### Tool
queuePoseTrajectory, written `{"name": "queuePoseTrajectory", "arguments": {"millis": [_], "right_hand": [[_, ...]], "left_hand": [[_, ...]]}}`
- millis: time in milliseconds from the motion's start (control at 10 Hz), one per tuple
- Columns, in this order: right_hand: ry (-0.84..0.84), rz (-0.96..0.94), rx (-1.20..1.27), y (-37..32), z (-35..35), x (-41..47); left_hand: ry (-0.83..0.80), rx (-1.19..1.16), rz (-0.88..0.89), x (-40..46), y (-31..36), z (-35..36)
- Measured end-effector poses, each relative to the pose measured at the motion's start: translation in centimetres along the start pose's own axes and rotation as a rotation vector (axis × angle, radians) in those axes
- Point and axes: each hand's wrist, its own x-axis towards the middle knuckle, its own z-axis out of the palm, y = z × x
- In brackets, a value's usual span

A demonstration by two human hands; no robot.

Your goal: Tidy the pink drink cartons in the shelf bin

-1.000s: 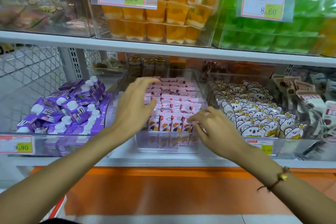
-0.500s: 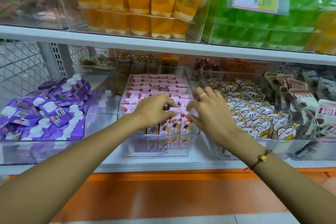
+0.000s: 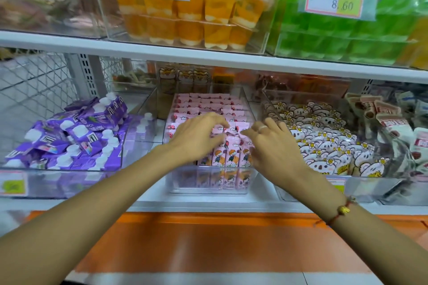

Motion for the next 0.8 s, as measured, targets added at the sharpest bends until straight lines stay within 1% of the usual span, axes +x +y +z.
{"name": "queuePoseTrajectory", "arguments": {"millis": [100, 200, 300, 400, 500, 600, 700, 800], "right_hand": [[0.185, 0.002, 0.278, -0.4, -0.9, -2.0], [0.248, -0.081, 0.474, -2.2, -0.8, -2.2], [0.026, -0.069, 0.479, -4.0, 0.3, 0.9], [-0.212, -0.118, 0.455, -6.0, 2.2, 5.2], [-0.305, -0.140, 0.413, -7.7, 4.3, 7.2], [-0.341, -0.105, 0.403, -8.2, 4.7, 7.6], [-0.327, -0.120, 0.385, -8.0, 3.4, 7.2], [-0.013, -0.062, 0.574, -6.5, 0.8, 4.9]], "left_hand": [[0.162, 0.085, 0.013, -2.7, -1.1, -2.6], [0.365, 0.154, 0.011, -5.5, -2.9, -5.1], [0.392, -0.131, -0.256, -7.5, -4.2, -4.9], [0.171, -0.410, -0.328, -8.3, -3.8, -2.5], [0.217, -0.479, -0.336, -8.1, -4.3, -1.7], [0.223, -0.466, -0.356, -8.3, -4.8, -1.4], [0.201, -0.546, -0.367, -8.2, -4.7, -1.6], [0.120, -0.470, -0.430, -8.4, -5.0, -3.4]]}}
